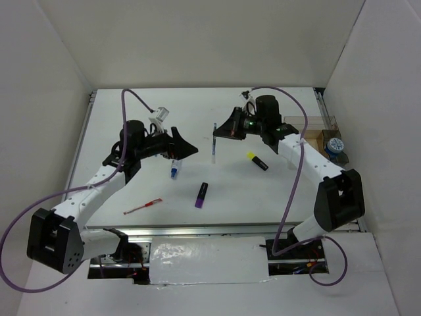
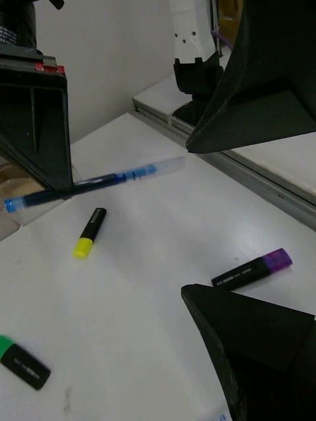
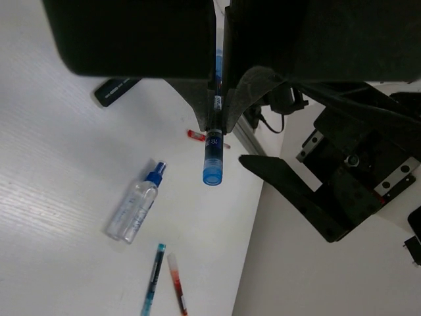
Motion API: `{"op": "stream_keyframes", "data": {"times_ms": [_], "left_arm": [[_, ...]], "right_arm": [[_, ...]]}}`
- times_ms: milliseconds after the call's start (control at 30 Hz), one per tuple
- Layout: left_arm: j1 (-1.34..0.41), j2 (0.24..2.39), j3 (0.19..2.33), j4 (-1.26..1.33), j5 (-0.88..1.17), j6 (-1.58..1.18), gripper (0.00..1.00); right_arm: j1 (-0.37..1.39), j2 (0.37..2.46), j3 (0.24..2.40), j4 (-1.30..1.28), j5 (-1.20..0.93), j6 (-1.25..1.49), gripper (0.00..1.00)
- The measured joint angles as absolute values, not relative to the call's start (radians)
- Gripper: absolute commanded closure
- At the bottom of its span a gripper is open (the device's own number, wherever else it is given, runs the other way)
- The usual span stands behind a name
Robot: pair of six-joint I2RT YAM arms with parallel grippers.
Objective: Sort the stationery into containers
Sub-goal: Pick up the pen from the center of the board, then place the pen in the storage box.
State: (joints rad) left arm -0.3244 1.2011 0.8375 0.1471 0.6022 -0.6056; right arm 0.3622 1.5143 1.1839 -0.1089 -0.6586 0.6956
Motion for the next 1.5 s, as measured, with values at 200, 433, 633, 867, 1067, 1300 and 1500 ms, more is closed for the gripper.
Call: {"op": "stream_keyframes", "data": {"times_ms": [200,433,633,867,1067,1300,1500], "left_arm": [[-0.379,1.27,0.872,0.188,0.609,-0.664,0.09],[-0.415,1.306,0.888,0.19,0.606,-0.665,0.14],[-0.434,1.335,0.902,0.187,0.595,-0.664,0.2],[-0.439,1.343,0.906,0.188,0.585,-0.678,0.44],[-0.441,1.345,0.906,0.194,0.587,-0.688,0.68],[-0.435,1.345,0.906,0.18,0.578,-0.689,1.0],[-0.437,1.34,0.906,0.167,0.595,-0.672,1.0]], "right_arm": [[0.405,1.53,1.193,-0.102,-0.658,0.711,1.0],[0.414,1.555,1.211,-0.094,-0.659,0.725,1.0],[0.429,1.565,1.228,-0.087,-0.661,0.747,1.0],[0.439,1.584,1.245,-0.062,-0.668,0.772,1.0],[0.443,1.594,1.245,-0.058,-0.669,0.781,1.0],[0.443,1.6,1.246,-0.042,-0.67,0.788,0.81],[0.427,1.599,1.257,-0.045,-0.693,0.776,0.22]]}}
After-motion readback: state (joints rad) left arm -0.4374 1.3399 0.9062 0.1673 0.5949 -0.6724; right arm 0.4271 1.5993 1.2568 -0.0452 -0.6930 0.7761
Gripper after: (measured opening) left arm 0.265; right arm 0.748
